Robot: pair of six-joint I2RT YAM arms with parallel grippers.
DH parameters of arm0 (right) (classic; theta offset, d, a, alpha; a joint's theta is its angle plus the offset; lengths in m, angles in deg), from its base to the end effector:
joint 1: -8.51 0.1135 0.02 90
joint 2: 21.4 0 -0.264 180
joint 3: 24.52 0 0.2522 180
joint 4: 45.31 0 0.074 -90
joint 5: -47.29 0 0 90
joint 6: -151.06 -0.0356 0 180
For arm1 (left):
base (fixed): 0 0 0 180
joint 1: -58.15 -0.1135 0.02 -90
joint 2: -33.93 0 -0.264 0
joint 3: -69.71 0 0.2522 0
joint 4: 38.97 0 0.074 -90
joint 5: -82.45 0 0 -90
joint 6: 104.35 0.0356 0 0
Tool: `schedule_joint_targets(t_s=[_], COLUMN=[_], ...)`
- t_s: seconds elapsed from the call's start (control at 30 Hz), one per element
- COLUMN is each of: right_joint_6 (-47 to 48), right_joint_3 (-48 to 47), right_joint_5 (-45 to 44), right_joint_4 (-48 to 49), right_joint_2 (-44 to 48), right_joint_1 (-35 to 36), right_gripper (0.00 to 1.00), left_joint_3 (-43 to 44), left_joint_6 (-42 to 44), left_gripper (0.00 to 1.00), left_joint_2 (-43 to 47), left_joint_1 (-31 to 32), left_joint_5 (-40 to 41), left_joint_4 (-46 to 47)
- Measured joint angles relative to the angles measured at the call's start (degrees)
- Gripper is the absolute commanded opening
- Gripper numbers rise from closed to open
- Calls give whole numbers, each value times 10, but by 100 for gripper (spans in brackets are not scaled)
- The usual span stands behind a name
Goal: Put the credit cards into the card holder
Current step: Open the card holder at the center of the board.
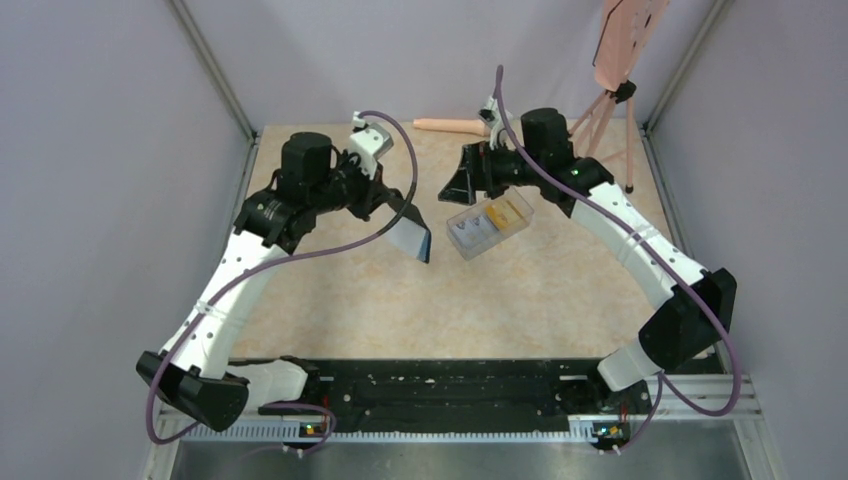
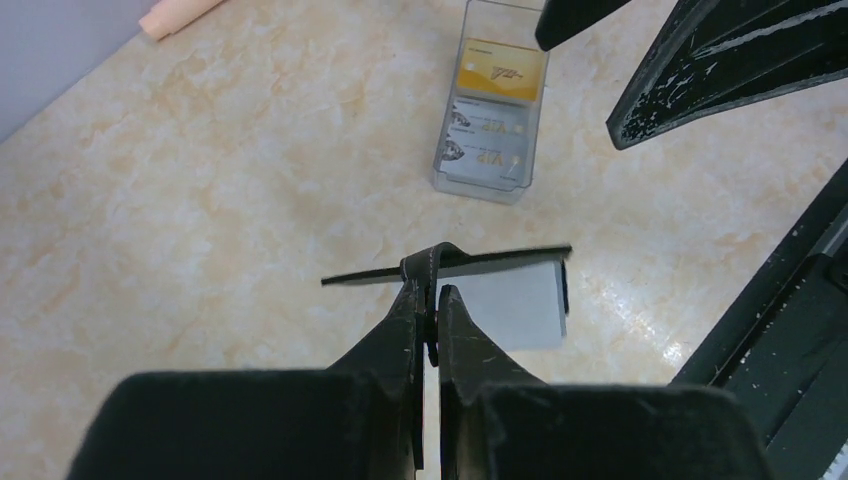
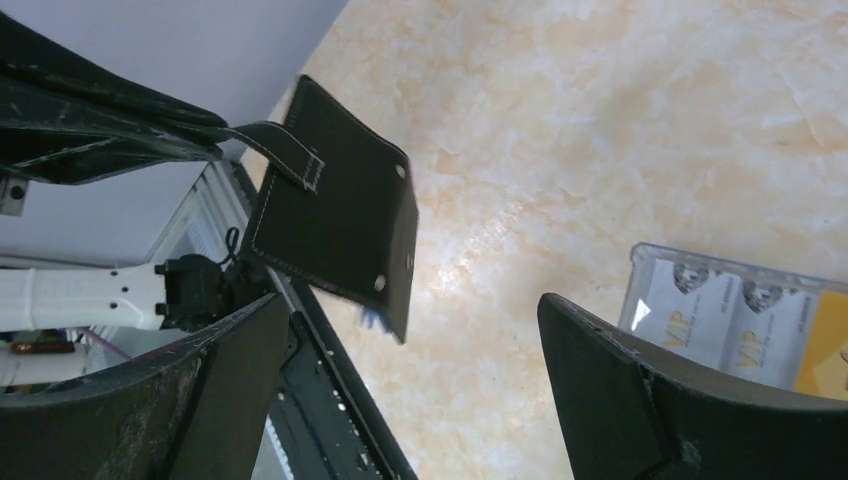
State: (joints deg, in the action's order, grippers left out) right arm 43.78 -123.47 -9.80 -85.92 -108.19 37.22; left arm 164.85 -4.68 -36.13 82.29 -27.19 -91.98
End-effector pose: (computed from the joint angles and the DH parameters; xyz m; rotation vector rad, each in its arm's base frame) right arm 0.2916 0.1818 0.3807 -0.5842 2.0797 1.0734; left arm 0.2263 -0.1145 0.4182 0.8023 1.9038 -0.5085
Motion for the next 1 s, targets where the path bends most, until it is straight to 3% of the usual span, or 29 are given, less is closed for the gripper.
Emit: schedule_joint_targets(t_s=[0.33,0.63,0.77,0.87,1.0], right_joint_6=[-10,-18,-3,11,23], right_joint_3=[1,1,1,1,0], right_joint_5=[93,92,53,10,-49], right_joint_4=[54,60,50,37,16], right_joint_2=[-12,-47,-48,-52,-66], right_joint_1=[17,71,89,94,94], right_gripper=[93,90,77,54,35], left_joint_3=[5,35,45,51,56], left_joint_6=[-35,-129,-163,-180,-192], left_gripper=[0,0,0,0,0], left_joint_2=[-15,-58,-81,-93,-96], left_joint_1=[0,0,0,0,0], left_joint_5=[-46,-45,-55,-68,-80], left_joint_4=[-10,-24,-25,-27,-30])
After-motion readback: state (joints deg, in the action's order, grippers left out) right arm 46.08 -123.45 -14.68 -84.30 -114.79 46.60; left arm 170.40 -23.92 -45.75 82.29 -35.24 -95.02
